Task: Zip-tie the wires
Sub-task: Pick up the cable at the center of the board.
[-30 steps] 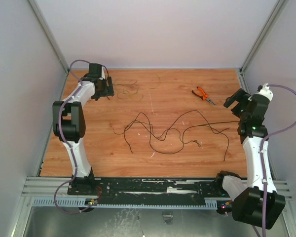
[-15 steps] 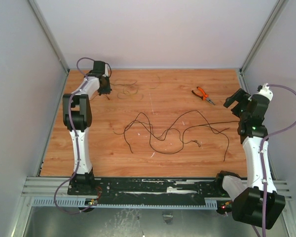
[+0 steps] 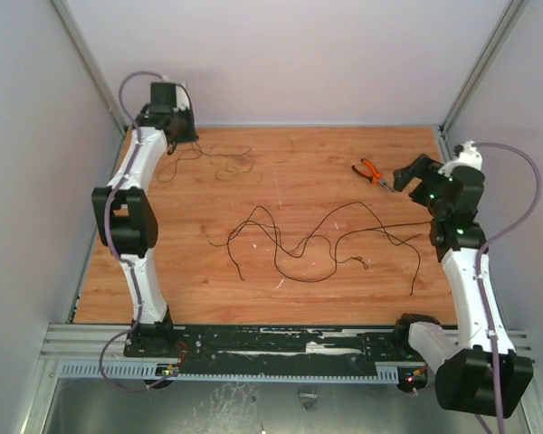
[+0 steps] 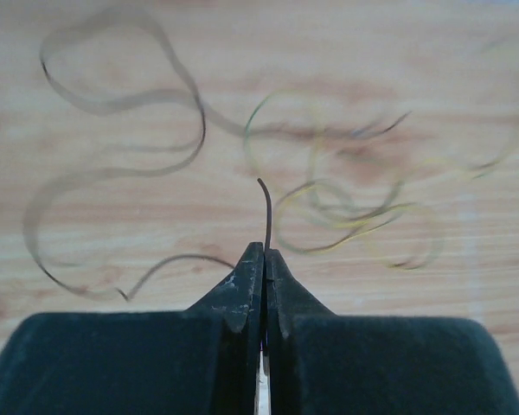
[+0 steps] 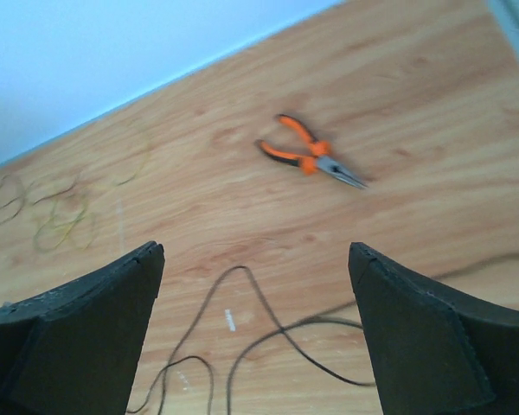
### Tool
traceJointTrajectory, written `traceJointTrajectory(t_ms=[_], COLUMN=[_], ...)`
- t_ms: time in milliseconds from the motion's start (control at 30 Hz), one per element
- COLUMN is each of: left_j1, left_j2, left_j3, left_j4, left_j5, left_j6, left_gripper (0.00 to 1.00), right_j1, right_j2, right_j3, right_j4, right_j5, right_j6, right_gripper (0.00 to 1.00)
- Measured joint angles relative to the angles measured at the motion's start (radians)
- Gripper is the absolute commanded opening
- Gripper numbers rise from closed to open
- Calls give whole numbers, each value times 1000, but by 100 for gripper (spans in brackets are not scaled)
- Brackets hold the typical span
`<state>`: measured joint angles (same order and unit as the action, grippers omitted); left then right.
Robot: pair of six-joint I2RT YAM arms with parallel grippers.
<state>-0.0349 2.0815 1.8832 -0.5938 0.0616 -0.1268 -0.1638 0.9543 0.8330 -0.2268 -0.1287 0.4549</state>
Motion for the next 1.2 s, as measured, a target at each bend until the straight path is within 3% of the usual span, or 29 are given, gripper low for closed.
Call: traceJointTrajectory(t_ms=[133,333,700,933,1200], left_j1=[0,-1,-15,-15,-11], left_j2=[-138,-275,-280,-278,-277], left_j3=[123,305,300,324,362], left_j4=[7,76,232,304,476], left_j5=[112,345,625,664,701], left_j6=[-12,-101,-306,-389,-550], left_gripper=[0,0,0,0,0], right_j1=[148,335,675,724,777], right_j2=[37,105,460,772,976], right_j3=[34,33,190,436,580], right_j4=[65,317,721,778,800], right_j5=[-31,-127,-166,-155,-62], right_j6=[-8,-29,-260,-224,-175], right_gripper=[90,95,99,99,99])
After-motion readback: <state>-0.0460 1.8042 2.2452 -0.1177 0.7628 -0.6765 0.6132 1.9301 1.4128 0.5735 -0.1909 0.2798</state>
